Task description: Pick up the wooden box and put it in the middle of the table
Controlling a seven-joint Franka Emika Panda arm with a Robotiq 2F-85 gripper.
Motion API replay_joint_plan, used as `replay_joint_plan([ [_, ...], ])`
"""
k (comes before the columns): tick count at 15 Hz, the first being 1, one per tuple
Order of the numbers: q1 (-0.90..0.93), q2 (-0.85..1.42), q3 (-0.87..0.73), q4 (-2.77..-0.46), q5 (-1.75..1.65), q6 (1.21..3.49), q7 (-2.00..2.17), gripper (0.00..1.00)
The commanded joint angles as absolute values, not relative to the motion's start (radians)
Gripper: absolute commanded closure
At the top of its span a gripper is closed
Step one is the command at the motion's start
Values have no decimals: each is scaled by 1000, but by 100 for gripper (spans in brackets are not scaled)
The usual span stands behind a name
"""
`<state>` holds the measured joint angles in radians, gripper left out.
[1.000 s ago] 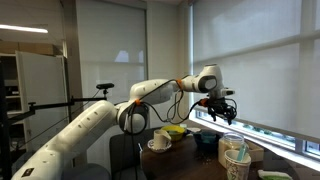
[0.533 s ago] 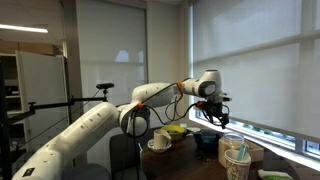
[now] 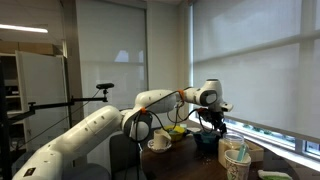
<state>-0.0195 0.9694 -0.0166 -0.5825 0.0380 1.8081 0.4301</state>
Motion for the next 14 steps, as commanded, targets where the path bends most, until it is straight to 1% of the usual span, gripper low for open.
replay_joint_plan([
  [1,-13,1006,-58,-513,-1,1887,475,0],
  [5,11,1029,-90,-499,-67,1958,407,0],
  [14,53,1102,-111,-489,-110,2038,409,0],
])
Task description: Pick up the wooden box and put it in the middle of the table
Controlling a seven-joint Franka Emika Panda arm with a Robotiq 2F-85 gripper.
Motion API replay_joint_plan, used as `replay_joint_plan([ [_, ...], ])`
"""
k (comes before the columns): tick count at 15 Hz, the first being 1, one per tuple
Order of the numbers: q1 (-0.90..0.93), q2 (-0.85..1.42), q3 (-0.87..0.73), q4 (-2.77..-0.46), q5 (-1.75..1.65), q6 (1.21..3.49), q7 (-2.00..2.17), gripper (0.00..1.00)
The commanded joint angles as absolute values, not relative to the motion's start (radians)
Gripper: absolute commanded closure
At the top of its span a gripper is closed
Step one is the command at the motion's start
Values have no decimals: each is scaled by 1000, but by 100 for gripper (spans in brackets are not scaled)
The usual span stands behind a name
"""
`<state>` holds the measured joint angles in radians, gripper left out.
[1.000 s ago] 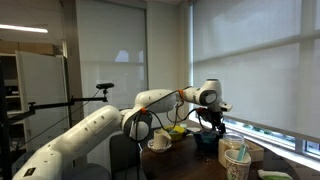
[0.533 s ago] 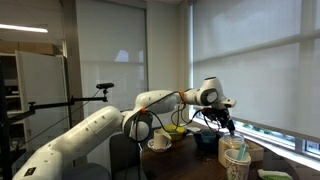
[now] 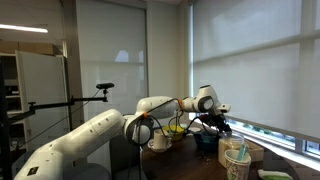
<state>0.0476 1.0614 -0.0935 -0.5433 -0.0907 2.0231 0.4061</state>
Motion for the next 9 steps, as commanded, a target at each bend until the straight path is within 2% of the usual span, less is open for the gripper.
replay_joint_plan([
  [1,51,1105,-114,-489,-109,2042,409,0],
  [5,46,1111,-112,-494,-100,2032,384,1],
  [6,43,1112,-102,-495,-90,2029,373,26],
  [8,38,1112,-85,-497,-74,2019,347,29],
  [9,39,1111,-84,-498,-74,2011,345,35],
])
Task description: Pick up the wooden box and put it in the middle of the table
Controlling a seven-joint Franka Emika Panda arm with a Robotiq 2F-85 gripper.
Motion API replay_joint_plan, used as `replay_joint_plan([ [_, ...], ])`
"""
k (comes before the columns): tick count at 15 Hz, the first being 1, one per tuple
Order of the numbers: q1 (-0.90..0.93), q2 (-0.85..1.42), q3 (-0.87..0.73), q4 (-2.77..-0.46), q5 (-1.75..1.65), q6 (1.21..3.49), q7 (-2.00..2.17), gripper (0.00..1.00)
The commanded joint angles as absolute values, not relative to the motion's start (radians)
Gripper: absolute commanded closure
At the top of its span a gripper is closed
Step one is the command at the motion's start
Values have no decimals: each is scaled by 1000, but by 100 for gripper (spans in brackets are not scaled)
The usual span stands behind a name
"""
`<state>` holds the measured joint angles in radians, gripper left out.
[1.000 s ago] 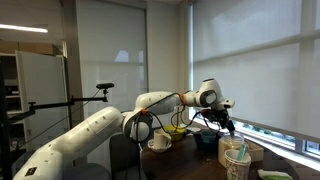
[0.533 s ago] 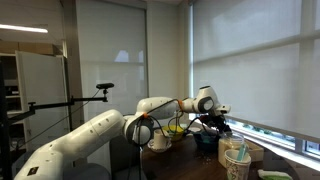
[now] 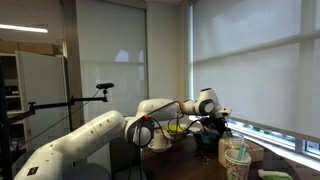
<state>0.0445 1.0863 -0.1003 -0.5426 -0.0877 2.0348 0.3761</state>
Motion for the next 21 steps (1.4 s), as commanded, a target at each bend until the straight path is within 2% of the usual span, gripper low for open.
replay_joint_plan([
  [1,39,1112,-82,-498,-74,2006,342,42],
  [9,14,1098,-73,-499,-63,1959,347,99],
  [19,30,1080,-246,-444,-172,2052,557,97],
  [20,15,1135,-254,-320,-181,2013,568,97],
  [21,30,1054,-273,-447,-198,2077,590,98],
])
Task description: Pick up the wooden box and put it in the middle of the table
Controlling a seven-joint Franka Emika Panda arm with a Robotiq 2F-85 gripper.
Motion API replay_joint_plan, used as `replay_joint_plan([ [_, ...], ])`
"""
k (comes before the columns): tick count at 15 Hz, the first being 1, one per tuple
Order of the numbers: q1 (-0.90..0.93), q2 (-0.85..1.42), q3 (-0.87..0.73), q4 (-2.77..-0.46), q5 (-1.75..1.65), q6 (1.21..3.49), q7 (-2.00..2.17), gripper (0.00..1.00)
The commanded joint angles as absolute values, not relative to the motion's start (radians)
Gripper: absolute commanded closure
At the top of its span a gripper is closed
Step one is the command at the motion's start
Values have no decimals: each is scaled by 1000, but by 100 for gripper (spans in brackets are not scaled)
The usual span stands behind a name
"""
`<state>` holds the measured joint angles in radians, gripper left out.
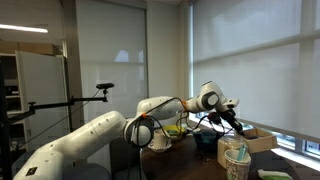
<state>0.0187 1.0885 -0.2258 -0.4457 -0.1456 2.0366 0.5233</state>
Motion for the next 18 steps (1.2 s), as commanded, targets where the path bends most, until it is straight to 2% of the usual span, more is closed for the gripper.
replay_joint_plan([
  [1,29,1053,-284,-430,-208,2085,604,98],
  [5,28,974,-280,-415,-204,2030,611,98],
  [10,23,849,-187,-404,-148,1986,469,98],
  [15,43,747,-77,-427,-72,1800,330,98],
  [18,64,719,-57,-430,-50,1671,396,98],
])
